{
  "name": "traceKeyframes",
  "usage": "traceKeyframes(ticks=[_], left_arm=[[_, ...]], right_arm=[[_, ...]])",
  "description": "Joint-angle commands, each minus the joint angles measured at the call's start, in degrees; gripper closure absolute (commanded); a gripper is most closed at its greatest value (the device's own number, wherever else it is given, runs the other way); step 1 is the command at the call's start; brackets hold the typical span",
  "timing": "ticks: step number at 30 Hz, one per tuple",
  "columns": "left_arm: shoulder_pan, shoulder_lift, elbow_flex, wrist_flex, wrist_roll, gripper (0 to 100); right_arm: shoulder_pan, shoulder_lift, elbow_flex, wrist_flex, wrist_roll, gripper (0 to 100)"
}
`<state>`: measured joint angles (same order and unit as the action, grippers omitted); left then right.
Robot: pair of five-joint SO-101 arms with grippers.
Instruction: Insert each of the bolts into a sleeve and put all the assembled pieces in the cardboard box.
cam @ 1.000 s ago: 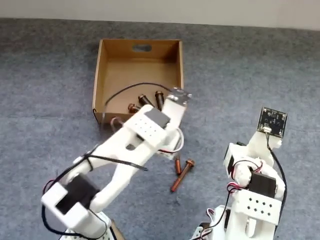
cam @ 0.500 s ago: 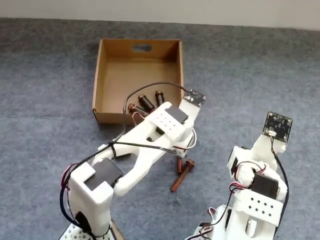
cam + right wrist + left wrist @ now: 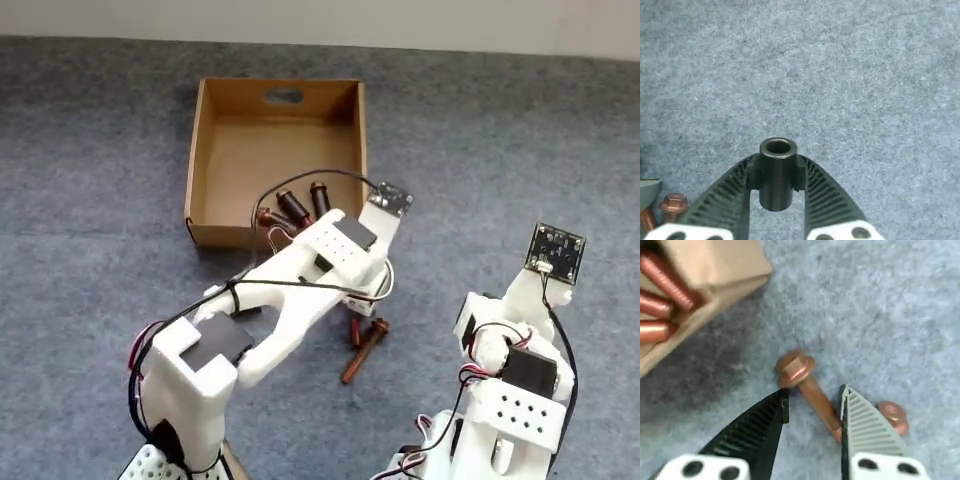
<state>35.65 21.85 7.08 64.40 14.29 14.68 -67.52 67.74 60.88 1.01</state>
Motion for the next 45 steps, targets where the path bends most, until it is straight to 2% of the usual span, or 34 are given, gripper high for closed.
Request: traceKeyframes(ticks=[1,5,8,11,14,18,25,27,30,36,38,41,43,45], left_arm=[[0.1,0.7,-0.2,-1.8,0.4,83],[0.0,0.8,-0.3,-1.4,-0.1,86],[-0.9,0.8,-0.4,-1.4,-0.2,99],[-2.7,0.8,0.0,-1.1,-0.2,99],[-4.4,0.3,-0.5,3.9,-0.4,99],[-5.9,-5.9,1.7,9.3,-7.6,99],[-10.6,-22.3,18.3,9.5,-16.0,99],[-12.5,-27.5,24.7,5.9,-17.7,99],[-14.1,-35.4,35.9,-5.9,-19.3,99],[-11.0,-44.9,53.1,-26.2,-20.1,99],[-10.2,-45.5,55.3,-29.0,-20.0,99],[-10.2,-45.1,54.5,-28.8,-20.0,98],[-10.2,-45.1,54.4,-28.8,-18.9,94],[-10.2,-45.1,54.2,-29.1,-14.7,88]], right_arm=[[0.2,-0.9,-0.2,-1.1,-0.1,99.2],[0.2,-0.9,-0.2,-1.1,-0.1,99.2],[0.2,-0.9,-0.2,-1.1,-0.1,99.2],[0.2,-0.8,-0.2,-1.1,-0.1,99.2],[0.2,-0.8,-0.1,-1.1,-0.1,99.2],[0.1,-0.8,-0.1,-1.1,-0.1,99.2],[0.0,-1.1,0.7,-1.4,-0.1,99.2],[0.0,-1.0,1.4,-2.8,-0.1,99.2],[0.0,-0.9,1.7,-3.9,-0.1,99.2],[0.0,-0.9,1.7,-3.6,-0.2,99.2],[0.0,-0.9,1.7,-3.6,-0.3,99.2],[0.0,-0.9,1.7,-3.6,-0.4,99.2],[0.0,-0.9,1.7,-3.6,-0.4,99.2],[0.0,-0.9,1.7,-3.6,-0.4,99.2]])
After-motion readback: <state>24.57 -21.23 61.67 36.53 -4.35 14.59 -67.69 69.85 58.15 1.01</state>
